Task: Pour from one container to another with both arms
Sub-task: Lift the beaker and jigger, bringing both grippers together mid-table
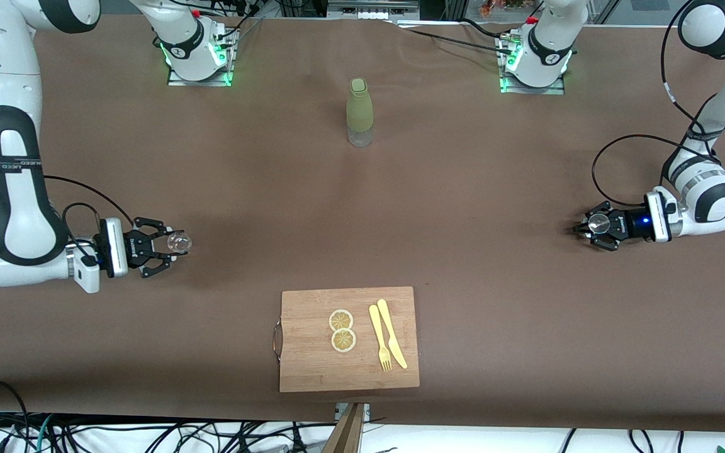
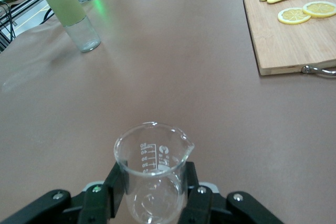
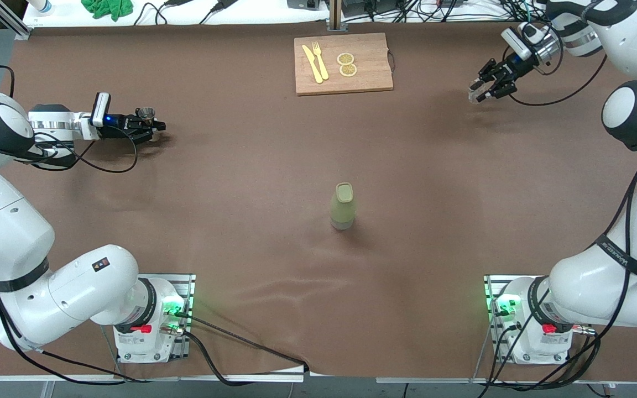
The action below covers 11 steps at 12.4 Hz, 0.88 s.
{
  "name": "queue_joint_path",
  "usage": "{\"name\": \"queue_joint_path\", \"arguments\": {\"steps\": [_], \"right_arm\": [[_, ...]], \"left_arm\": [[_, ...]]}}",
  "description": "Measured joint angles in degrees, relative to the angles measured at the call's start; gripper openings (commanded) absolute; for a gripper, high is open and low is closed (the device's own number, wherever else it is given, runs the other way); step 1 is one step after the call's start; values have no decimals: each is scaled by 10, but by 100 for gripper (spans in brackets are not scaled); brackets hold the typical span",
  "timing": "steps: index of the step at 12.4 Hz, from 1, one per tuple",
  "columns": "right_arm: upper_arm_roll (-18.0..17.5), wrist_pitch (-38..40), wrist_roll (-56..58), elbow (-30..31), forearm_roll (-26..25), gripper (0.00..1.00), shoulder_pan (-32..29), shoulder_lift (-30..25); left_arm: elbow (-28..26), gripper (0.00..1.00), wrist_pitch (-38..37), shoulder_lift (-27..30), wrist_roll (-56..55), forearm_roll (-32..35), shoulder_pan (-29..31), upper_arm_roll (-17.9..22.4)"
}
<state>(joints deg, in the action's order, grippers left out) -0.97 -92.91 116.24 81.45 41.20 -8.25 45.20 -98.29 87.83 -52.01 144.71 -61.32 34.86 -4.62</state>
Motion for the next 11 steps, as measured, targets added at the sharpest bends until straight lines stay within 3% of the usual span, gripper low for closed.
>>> {"name": "queue_joint_path", "arguments": {"steps": [6,11], "right_arm": [[0,0,-132,-38,-51,31,58,-19],[0,0,-225,-55,-74,31,102,-30]], "left_arm": [[-15,0,-4,16,2,-72,-60,-1],[-55,0,27,38,0,-164,-145,-1]]}}
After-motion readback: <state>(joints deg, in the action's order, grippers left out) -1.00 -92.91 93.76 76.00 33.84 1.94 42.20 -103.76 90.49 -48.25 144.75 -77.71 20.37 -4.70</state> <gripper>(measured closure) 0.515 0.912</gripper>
